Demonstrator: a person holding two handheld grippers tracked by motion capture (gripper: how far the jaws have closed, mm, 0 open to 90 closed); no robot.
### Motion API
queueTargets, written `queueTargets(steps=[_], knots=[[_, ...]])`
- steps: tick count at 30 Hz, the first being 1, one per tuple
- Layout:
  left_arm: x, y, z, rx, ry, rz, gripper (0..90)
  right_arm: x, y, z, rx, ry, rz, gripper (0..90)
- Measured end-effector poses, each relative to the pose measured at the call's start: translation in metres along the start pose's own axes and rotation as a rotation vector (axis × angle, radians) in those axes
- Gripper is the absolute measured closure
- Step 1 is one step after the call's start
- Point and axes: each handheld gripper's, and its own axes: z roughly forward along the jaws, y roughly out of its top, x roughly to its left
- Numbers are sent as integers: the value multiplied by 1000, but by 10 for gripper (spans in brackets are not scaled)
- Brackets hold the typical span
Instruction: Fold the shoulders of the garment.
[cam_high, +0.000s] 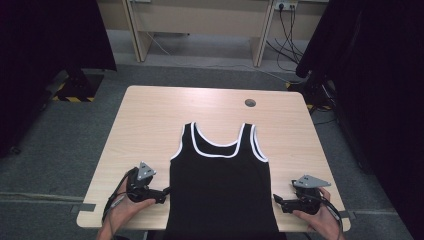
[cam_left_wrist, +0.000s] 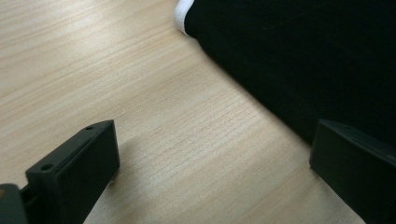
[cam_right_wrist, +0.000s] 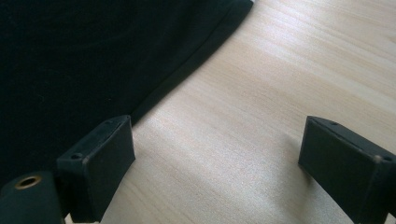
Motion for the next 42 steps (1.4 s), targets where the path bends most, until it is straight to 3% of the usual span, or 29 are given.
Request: queueTargets(steps=[10,15,25,32,34,35,42], knots=[[0,0,0,0,-5,-4,4,0,0,0,-1,0,-3,107],[2,1,-1,-17,-27,-32,14,0,0,0,-1,0,-5,107],[1,8,4,-17,-34,-23,31,0,0,0,0,1,-4,107],[11,30,17,-36,-33,-31,33,-1,1,0,0,2,-5,107],[15,44,26,-37,-40,-47,33,0,1,0,0,2,-4,107],[15,44,26,-37,-40,-47,33,0,1,0,0,2,-4,107],[13,84,55,-30,-45,-45,36,-1,0,1,-1,3,-5,107]])
